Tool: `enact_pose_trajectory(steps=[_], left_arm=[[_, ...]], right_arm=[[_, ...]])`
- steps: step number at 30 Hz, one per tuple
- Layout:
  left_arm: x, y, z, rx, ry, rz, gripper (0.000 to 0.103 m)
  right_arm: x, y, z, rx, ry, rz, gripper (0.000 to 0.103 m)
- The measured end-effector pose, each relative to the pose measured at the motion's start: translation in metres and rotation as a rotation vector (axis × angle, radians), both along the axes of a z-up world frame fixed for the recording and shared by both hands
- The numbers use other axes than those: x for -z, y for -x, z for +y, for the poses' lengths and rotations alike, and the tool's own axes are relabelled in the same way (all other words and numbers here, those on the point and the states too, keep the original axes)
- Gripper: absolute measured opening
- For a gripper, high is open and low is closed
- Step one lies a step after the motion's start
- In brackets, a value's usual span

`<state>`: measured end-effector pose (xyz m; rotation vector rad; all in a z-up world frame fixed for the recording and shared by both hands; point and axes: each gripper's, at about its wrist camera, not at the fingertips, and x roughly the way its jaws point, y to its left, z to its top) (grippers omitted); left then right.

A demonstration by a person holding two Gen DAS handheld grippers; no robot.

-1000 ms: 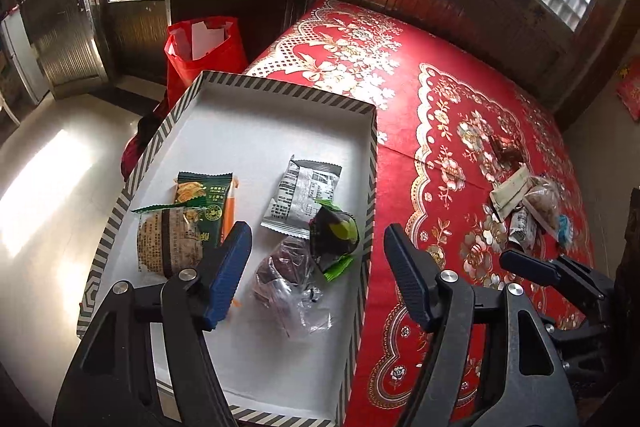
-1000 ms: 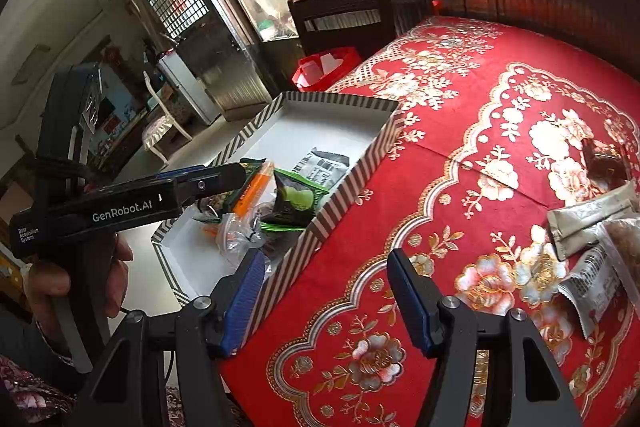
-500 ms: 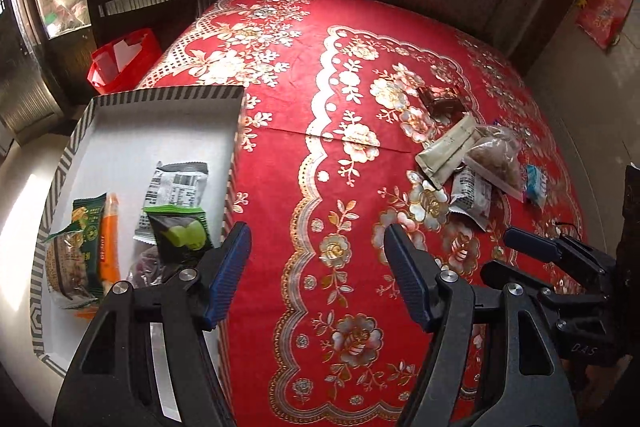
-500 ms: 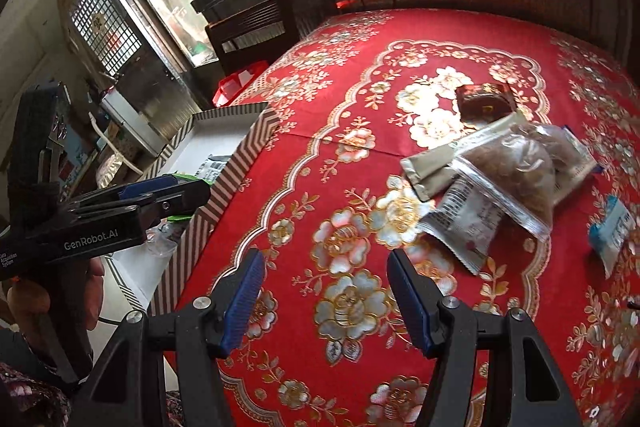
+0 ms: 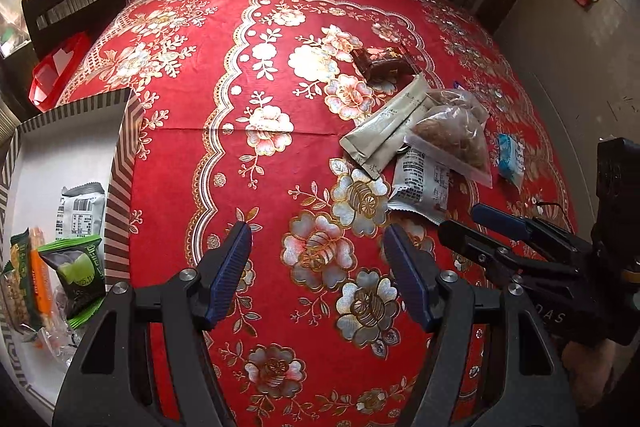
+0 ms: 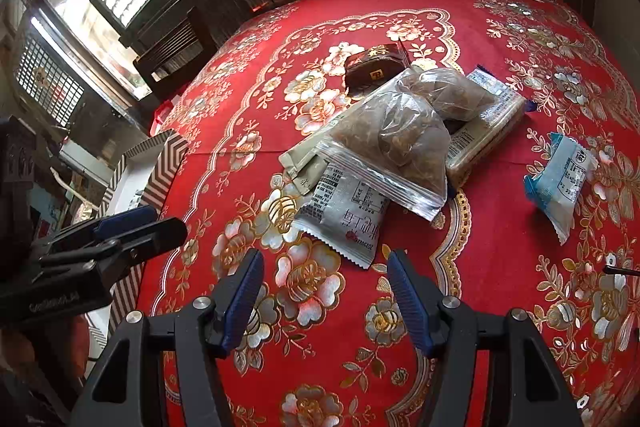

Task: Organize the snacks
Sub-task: 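Move both grippers back over the snack pile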

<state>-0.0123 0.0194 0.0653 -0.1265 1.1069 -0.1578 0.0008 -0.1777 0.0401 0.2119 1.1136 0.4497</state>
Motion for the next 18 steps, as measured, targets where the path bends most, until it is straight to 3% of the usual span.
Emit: enact_pose_trajectory(steps=[6, 12, 15, 18], left_arm=[[0.006, -0.006, 0.013, -0.034, 0.000, 0.018, 0.069], [0.009, -0.009, 0.018, -0.044, -0.001, 0.025, 0.069], [0.009, -0.011, 0.016, -0.042, 0.003, 0.025, 0.069], [0.006, -0.014, 0.011, -0.031, 0.000, 0.020, 0.069]], right_arm=[[0.008, -0.027, 0.020, 0.075, 0.063, -0.016, 0.062], [0.020, -0.049, 0.039, 0.110, 0.189, -0.033, 0.063], [0.027, -0.049, 0.033, 0.094, 0.199, -0.026, 0.049], [0.026, -0.038, 0.019, 0.057, 0.161, -0.026, 0.049]])
